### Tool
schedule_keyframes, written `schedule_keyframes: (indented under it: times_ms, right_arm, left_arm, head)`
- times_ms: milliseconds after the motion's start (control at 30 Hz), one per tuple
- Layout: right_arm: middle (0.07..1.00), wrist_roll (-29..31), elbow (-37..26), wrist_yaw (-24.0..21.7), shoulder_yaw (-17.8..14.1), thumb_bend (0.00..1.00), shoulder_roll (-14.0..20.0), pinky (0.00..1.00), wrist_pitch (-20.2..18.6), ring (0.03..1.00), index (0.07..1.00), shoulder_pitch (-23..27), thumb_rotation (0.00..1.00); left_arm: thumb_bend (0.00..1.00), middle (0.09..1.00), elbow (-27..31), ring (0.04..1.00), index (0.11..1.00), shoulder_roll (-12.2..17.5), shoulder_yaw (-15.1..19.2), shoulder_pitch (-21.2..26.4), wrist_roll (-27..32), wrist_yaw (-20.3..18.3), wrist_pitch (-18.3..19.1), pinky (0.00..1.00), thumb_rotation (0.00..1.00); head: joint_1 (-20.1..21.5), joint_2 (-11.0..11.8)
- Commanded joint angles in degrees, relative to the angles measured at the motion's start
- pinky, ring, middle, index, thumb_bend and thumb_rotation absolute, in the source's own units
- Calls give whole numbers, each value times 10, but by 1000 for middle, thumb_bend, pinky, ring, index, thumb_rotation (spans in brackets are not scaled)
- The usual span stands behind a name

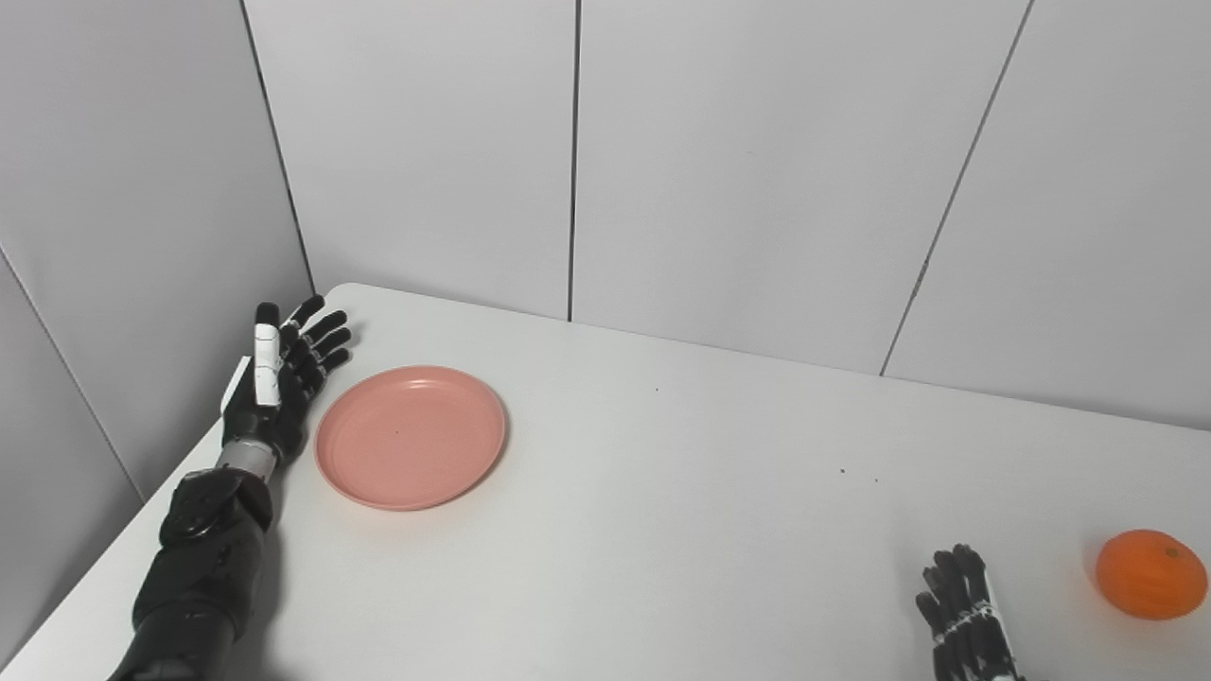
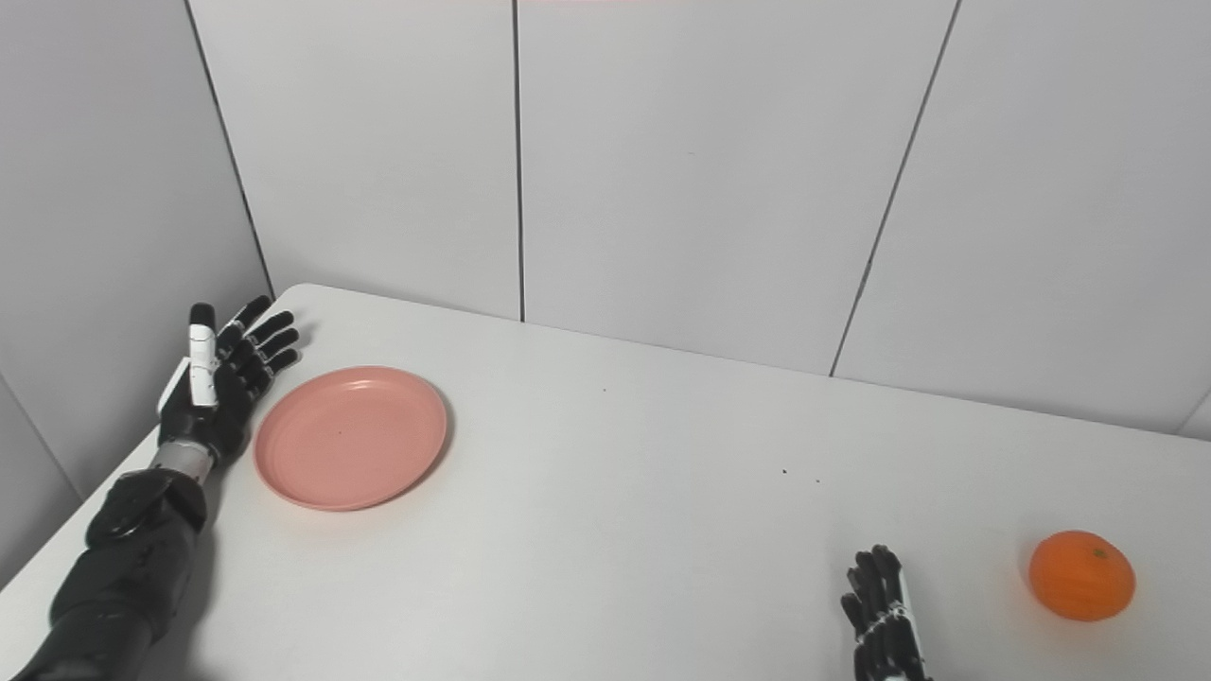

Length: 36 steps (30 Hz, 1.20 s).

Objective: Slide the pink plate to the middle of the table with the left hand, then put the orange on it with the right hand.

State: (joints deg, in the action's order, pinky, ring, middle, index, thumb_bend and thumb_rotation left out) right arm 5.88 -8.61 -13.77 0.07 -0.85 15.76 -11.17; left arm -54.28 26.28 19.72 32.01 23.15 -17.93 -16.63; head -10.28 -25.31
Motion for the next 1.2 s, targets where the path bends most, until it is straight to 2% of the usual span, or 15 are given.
schedule_keyframes:
  times_ms: [0,67,200,300,533,733,833,933,1067,1167]
  right_arm:
    - [987,4,44,-2,4,896,21,1000,0,1000,1000,-31,1000]
    - [986,3,42,-1,4,891,20,1000,-2,1000,1000,-31,1000]
    - [985,2,38,0,5,885,19,1000,-4,1000,1000,-32,1000]
    - [982,0,39,0,5,884,20,1000,-4,1000,1000,-32,1000]
    - [977,-2,39,0,7,883,19,1000,-2,1000,1000,-32,1000]
    - [972,0,36,1,8,890,17,1000,-6,1000,1000,-33,1000]
    - [974,0,36,1,9,888,18,1000,-5,1000,1000,-33,1000]
    - [974,-2,35,3,10,888,17,1000,-5,1000,1000,-33,1000]
    - [968,-4,35,4,11,878,16,1000,-5,996,1000,-33,1000]
    - [966,-5,34,4,11,885,16,1000,-3,994,1000,-33,1000]
  left_arm:
    - [1000,859,11,881,888,4,1,4,6,-11,17,869,1000]
    - [1000,854,28,871,885,1,3,-2,13,-12,31,854,1000]
    - [1000,846,22,843,893,2,12,0,30,-30,47,844,1000]
    - [1000,849,30,857,905,-2,13,-3,38,-35,61,825,1000]
    - [997,873,83,879,897,-17,16,-21,53,-28,115,803,1000]
    - [986,828,133,836,884,-32,14,-38,56,-22,152,779,1000]
    - [1000,870,153,865,905,-37,13,-46,59,-27,169,814,1000]
    - [1000,873,169,865,905,-43,10,-51,56,-19,182,822,1000]
    - [1000,855,207,847,895,-55,4,-63,59,-7,212,779,1000]
    - [1000,869,216,875,900,-62,1,-68,62,-12,222,783,1000]
  head:
    - [1,-5]
    - [1,-7]
    - [3,-8]
    - [3,-9]
    - [6,-12]
    - [6,-14]
    - [7,-15]
    - [9,-16]
    - [10,-17]
    - [11,-18]
